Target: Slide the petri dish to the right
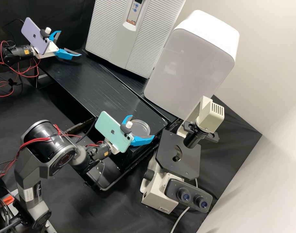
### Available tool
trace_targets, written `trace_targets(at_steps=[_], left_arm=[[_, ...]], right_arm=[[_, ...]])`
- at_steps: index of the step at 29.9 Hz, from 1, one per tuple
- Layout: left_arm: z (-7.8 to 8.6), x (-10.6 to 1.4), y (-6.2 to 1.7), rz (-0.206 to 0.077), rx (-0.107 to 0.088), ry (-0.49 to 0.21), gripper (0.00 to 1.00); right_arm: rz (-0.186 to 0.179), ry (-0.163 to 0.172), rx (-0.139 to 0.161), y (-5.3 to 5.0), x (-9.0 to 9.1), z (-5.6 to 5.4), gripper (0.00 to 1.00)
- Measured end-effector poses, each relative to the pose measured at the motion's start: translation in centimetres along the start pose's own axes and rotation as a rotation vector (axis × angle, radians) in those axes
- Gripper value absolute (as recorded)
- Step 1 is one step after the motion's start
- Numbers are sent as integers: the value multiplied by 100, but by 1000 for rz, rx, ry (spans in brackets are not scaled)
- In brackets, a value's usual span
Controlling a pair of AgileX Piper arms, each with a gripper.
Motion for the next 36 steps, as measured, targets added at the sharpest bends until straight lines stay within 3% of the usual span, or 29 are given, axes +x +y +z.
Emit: trace_targets(at_steps=[4,5,13,36], left_arm=[[0,0,0,0,0,0,100],[0,0,0,0,0,0,100],[0,0,0,0,0,0,100],[0,0,0,0,0,0,100]], right_arm=[[-9,17,-2,-6,-20,-60,0],[-10,19,-2,-8,-21,-64,100],[-11,25,-48,-18,-27,-87,100],[-2,36,-66,19,-73,-97,100]])
